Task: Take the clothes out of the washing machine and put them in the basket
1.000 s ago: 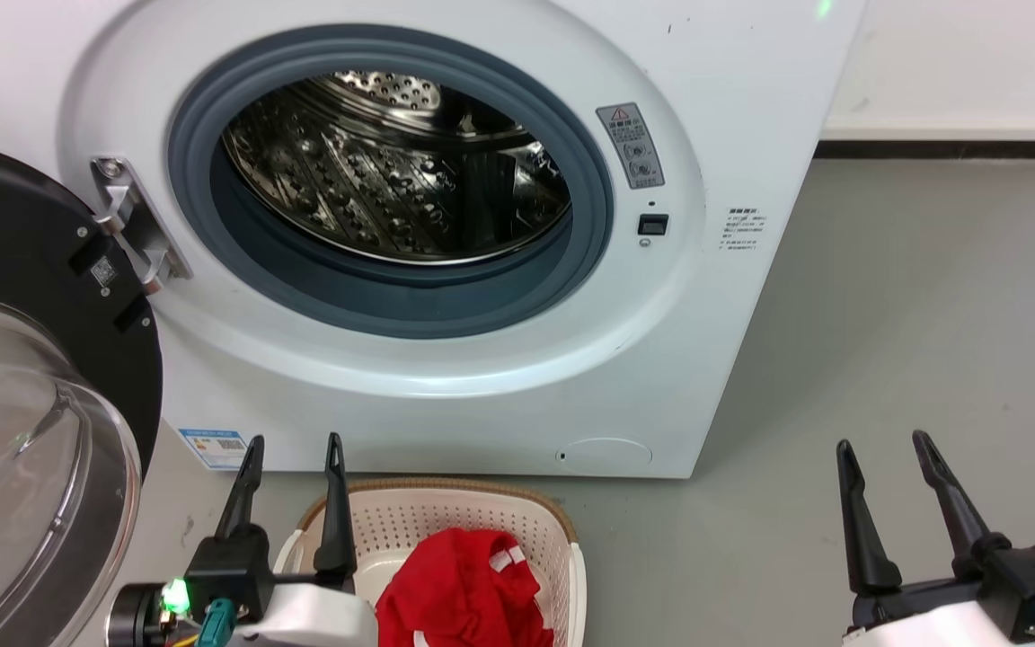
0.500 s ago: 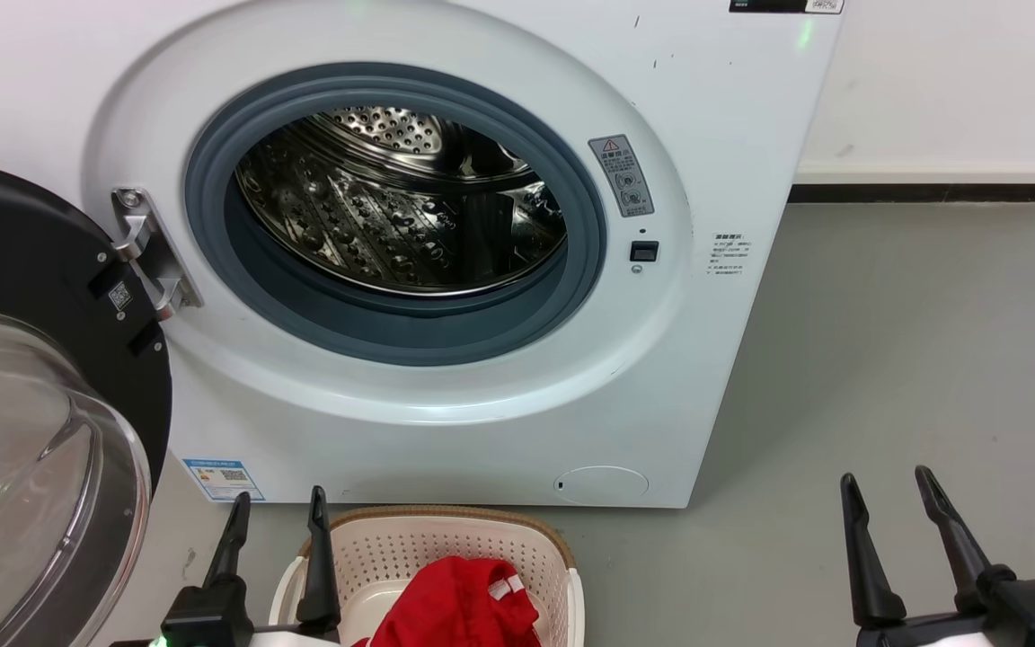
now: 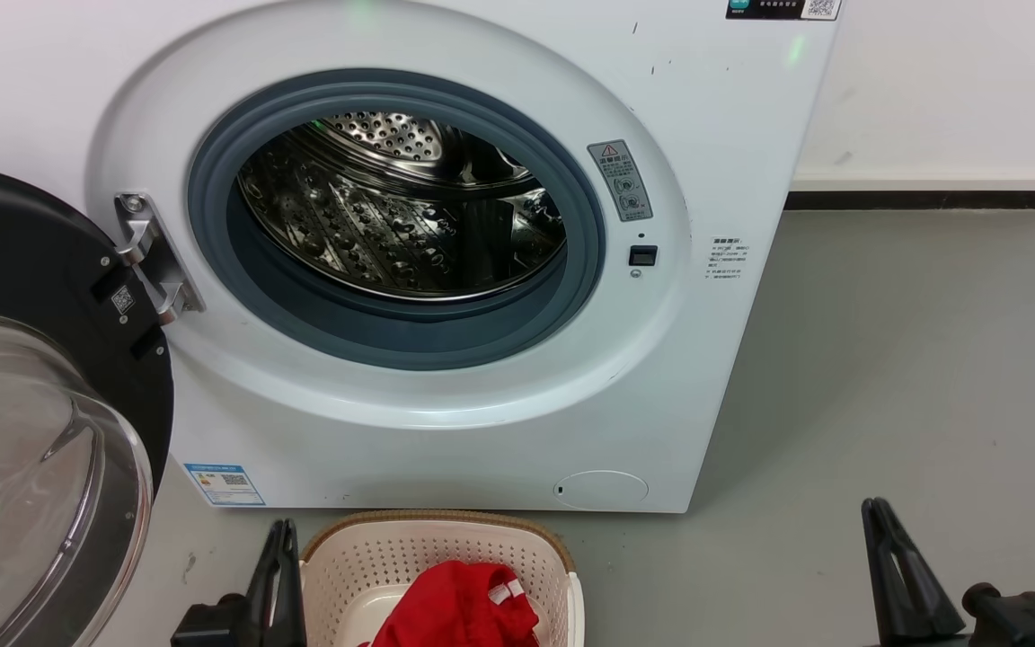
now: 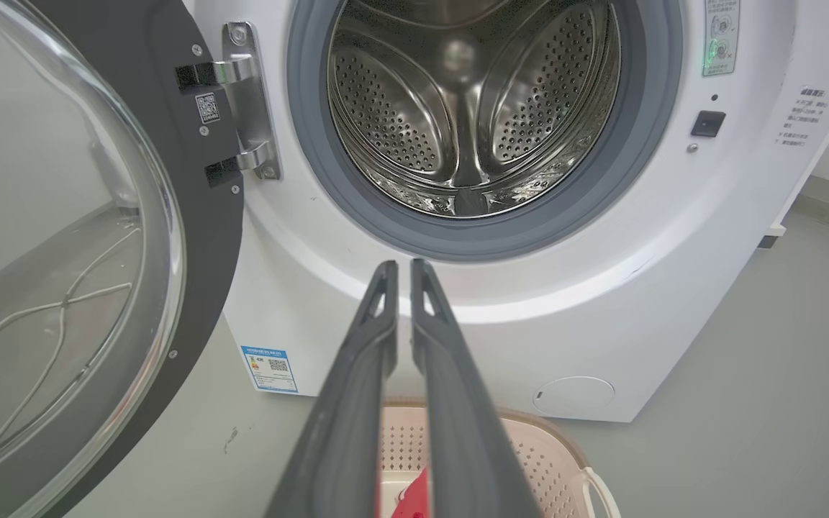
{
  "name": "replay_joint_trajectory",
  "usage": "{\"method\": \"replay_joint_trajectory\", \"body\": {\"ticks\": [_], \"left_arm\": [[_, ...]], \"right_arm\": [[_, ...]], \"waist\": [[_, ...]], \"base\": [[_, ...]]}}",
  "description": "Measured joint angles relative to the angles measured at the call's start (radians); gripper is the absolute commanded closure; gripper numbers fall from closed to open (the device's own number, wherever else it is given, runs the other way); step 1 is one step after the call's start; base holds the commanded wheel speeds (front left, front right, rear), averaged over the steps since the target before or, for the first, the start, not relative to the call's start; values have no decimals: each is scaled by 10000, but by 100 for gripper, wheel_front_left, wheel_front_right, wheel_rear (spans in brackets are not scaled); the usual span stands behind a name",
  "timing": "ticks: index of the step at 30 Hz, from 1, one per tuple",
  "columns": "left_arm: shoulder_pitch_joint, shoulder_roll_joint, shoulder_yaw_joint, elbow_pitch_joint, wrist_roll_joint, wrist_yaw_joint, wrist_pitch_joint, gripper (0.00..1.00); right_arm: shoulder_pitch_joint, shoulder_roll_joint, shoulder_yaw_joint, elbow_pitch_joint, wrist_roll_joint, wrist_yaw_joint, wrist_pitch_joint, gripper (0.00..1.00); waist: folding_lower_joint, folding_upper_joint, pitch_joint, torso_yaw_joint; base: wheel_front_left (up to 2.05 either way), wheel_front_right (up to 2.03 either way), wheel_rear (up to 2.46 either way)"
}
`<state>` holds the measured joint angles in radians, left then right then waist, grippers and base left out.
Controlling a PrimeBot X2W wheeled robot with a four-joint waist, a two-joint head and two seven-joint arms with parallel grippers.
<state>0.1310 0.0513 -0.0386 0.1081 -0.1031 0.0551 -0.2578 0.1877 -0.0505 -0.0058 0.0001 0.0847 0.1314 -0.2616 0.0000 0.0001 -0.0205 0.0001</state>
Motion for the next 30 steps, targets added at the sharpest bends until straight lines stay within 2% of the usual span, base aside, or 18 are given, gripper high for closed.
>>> {"method": "replay_joint_trajectory", "body": {"ticks": [3,17,30], "left_arm": [[88,-2,12,240,-194,-19,81,100],[-205,-4,253,456,-2901,-334,748,100],[-596,-6,489,606,-5091,-614,1269,100]], "right_arm": [[29,2,13,209,165,0,61,100],[-337,-113,40,619,3145,-2,564,100],[-750,-199,27,949,5459,-2,978,100]], "waist": [[0,0,2,1],[1,0,29,0],[1,0,54,0]], "base": [[0,0,0],[0,0,0],[0,0,0]]}}
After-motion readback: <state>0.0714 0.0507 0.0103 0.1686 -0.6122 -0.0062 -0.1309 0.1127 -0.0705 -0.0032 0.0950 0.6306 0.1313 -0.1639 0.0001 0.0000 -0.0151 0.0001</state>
